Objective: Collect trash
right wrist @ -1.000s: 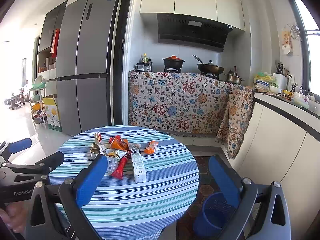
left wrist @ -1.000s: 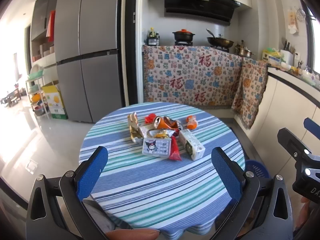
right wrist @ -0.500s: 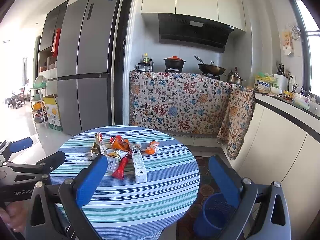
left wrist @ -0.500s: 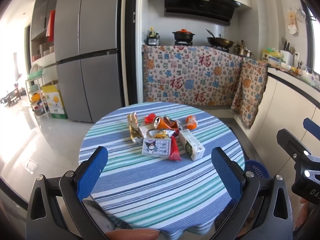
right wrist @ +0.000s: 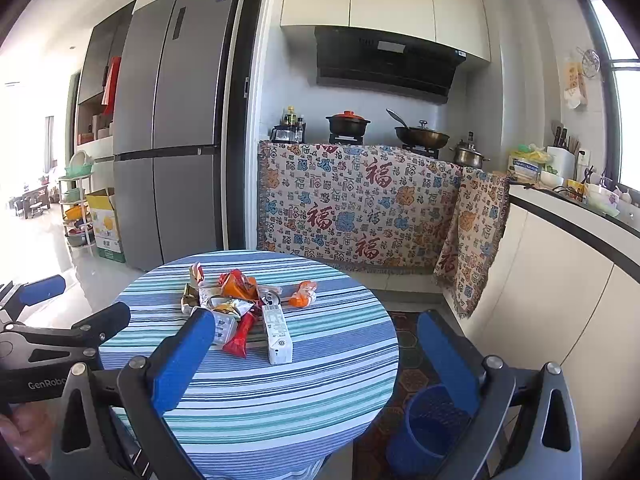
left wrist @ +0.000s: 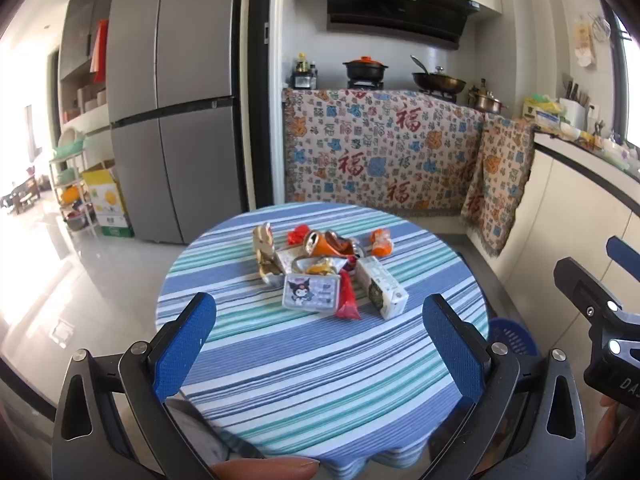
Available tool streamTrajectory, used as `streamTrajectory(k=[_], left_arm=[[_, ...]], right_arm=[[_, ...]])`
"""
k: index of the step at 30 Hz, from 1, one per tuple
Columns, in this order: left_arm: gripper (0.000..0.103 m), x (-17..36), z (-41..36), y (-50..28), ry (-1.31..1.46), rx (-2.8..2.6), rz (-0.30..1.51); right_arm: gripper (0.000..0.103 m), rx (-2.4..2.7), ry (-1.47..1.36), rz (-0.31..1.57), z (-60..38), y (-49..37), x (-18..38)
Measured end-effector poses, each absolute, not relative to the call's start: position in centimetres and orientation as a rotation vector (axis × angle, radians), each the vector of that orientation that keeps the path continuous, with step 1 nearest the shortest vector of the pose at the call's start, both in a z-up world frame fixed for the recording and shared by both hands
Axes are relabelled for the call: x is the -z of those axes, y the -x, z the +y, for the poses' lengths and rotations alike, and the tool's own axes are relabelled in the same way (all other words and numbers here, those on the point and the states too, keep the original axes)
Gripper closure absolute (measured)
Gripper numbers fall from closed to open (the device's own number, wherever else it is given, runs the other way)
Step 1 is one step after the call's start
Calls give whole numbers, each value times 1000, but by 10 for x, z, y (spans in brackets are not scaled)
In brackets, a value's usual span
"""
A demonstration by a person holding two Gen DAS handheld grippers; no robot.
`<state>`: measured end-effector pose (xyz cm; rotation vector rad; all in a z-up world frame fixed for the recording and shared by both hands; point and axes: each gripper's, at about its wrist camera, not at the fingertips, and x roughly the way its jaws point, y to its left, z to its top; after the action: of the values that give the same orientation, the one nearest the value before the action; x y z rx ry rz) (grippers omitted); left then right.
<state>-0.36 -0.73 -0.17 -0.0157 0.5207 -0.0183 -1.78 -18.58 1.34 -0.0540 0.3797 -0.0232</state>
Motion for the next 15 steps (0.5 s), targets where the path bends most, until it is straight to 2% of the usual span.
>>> streamTrajectory(k=[15], left_arm=[[0, 3, -10, 5, 15, 20, 521]], right_arm=[[0, 23, 51, 384, -186, 17, -11]])
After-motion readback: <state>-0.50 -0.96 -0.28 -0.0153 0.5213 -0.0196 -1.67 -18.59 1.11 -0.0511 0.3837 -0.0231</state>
